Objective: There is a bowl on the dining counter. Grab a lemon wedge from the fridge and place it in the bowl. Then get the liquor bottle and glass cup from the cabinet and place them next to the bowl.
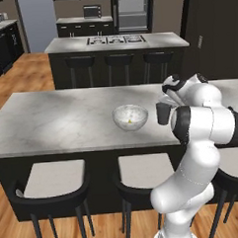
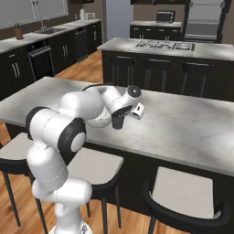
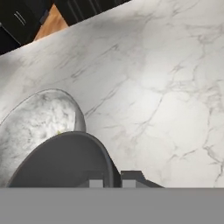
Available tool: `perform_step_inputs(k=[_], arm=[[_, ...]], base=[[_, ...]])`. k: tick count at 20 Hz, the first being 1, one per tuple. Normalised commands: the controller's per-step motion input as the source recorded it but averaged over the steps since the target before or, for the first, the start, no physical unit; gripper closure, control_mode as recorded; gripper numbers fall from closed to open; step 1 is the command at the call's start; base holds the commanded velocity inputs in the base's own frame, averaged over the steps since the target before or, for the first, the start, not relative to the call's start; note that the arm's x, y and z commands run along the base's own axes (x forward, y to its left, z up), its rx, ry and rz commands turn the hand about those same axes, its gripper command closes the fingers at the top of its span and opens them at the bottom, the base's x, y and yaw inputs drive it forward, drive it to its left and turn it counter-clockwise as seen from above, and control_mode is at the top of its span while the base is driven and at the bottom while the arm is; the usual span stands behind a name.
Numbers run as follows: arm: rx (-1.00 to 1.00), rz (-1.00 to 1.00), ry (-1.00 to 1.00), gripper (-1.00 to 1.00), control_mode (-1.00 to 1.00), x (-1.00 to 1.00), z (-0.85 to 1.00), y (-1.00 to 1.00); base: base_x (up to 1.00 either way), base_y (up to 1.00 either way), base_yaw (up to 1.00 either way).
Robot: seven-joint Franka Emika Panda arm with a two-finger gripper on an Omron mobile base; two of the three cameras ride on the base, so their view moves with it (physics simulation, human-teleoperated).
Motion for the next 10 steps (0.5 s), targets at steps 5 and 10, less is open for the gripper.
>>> perform_step_inputs(k=[5, 10], arm=[[0.00, 0.00, -0.10, 1.00, -1.00, 0.21, -0.29, 0.00], [0.00, 0.00, -0.17, 1.00, -1.00, 0.27, -0.29, 0.00]], base=[[0.00, 0.00, 0.00], [0.00, 0.00, 0.00]])
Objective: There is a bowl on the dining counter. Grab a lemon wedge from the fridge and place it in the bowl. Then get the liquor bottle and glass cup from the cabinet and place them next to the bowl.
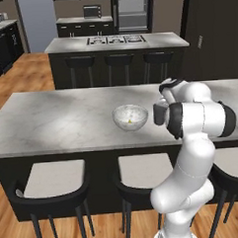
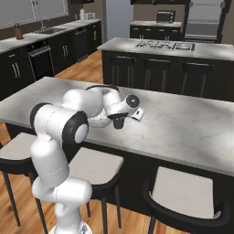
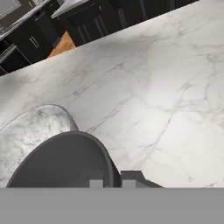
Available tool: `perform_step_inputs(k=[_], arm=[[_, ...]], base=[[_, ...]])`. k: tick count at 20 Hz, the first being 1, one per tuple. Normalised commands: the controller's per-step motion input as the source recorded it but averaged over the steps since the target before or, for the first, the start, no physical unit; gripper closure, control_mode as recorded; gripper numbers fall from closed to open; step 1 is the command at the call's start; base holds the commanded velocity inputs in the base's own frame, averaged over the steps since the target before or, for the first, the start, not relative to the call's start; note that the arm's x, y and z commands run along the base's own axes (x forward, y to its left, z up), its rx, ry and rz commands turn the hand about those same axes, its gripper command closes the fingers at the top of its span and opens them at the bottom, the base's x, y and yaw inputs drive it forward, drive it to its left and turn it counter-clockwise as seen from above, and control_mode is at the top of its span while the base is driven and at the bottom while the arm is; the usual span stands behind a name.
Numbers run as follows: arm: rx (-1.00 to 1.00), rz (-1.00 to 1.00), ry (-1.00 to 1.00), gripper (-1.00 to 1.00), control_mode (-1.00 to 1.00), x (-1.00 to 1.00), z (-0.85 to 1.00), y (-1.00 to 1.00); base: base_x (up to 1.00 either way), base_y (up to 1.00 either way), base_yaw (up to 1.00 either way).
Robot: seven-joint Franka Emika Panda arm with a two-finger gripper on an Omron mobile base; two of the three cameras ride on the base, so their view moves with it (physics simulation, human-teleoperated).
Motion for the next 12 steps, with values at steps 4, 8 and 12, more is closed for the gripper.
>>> perform_step_inputs(k=[4, 8, 12], arm=[[0.00, 0.00, -0.14, 1.00, -1.00, 0.18, -0.35, 0.00], [0.00, 0.00, -0.06, 1.00, -1.00, 0.24, -0.36, 0.00], [0.00, 0.00, -0.01, 1.00, -1.00, 0.40, -0.35, 0.00]], base=[[0.00, 0.00, 0.00], [0.00, 0.00, 0.00], [0.00, 0.00, 0.00]])
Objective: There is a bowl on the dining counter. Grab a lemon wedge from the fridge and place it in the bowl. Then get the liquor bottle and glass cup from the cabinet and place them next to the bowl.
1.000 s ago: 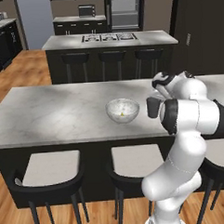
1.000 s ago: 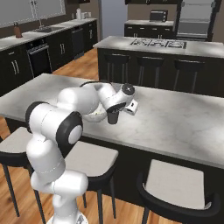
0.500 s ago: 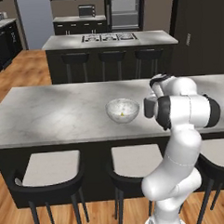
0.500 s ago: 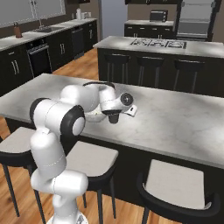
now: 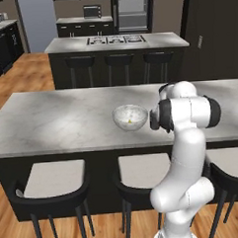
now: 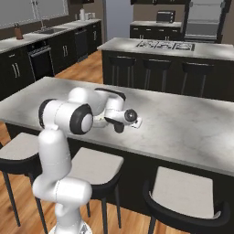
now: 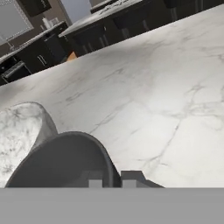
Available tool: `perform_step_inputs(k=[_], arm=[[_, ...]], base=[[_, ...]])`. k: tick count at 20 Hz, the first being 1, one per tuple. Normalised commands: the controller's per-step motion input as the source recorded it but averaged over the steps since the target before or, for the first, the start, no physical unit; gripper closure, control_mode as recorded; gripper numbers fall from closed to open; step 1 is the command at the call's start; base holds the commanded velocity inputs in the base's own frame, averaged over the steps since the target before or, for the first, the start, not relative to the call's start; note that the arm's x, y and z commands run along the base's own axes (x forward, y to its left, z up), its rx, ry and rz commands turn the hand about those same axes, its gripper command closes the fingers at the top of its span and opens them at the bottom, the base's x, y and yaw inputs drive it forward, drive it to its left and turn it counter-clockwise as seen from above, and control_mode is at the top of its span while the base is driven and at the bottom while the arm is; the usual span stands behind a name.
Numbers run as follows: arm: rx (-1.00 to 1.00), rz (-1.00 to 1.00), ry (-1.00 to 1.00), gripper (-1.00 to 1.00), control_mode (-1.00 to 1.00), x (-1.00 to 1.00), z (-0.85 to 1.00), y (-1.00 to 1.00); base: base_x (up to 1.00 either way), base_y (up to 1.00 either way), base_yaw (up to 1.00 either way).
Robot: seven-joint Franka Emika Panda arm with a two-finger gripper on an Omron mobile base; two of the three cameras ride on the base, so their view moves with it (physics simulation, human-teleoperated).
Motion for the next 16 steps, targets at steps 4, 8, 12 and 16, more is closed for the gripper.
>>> perform_step_inputs(k=[4, 8, 12, 16], arm=[[0.00, 0.00, 0.00, 1.00, -1.00, 0.51, -0.30, 0.00], [0.00, 0.00, 0.00, 1.00, -1.00, 0.51, -0.24, -0.04], [0.00, 0.00, 0.00, 1.00, -1.00, 0.39, -0.24, -0.07], [-0.03, 0.00, 0.00, -1.00, -1.00, 0.03, -0.24, 0.00]], base=[[0.00, 0.00, 0.00], [0.00, 0.00, 0.00], [0.00, 0.00, 0.00], [0.00, 0.00, 0.00]])
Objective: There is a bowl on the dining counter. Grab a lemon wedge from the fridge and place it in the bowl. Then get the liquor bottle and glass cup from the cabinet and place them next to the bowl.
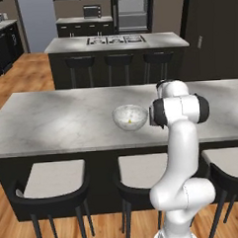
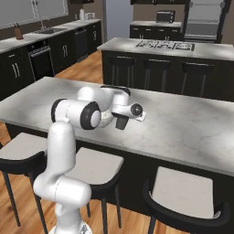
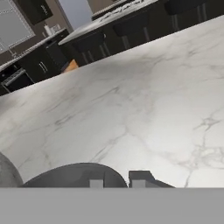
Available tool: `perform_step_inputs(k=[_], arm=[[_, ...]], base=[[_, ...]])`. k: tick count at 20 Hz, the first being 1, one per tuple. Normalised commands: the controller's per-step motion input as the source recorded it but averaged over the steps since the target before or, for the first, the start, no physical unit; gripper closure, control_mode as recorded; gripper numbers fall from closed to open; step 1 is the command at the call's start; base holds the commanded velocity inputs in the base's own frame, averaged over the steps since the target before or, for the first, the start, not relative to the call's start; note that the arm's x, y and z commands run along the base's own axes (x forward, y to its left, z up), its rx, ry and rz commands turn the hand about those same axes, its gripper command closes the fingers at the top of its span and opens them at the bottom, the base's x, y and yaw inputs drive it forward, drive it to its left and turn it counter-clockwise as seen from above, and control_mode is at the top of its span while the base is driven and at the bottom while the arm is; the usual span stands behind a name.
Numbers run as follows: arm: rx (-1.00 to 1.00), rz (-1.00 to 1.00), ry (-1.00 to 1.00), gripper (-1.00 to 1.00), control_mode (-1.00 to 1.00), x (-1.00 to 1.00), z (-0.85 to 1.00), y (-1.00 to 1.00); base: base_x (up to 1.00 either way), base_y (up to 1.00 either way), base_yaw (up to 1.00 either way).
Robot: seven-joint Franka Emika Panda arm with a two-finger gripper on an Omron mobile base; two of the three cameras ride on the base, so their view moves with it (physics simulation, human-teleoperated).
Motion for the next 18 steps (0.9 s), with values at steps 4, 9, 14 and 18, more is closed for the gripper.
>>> perform_step_inputs(k=[4, 9, 14, 18], arm=[[-0.05, 0.00, 0.00, -1.00, -1.00, 0.00, -0.14, 0.00], [-0.02, 0.00, -0.01, -1.00, -1.00, 0.00, -0.03, 0.00], [-0.02, 0.00, -0.03, -1.00, -1.00, -0.07, 0.00, 0.01], [-0.02, 0.00, -0.03, -1.00, -1.00, -0.24, 0.00, 0.11]], base=[[0.00, 0.00, 0.00], [0.00, 0.00, 0.00], [0.00, 0.00, 0.00], [0.00, 0.00, 0.00]])
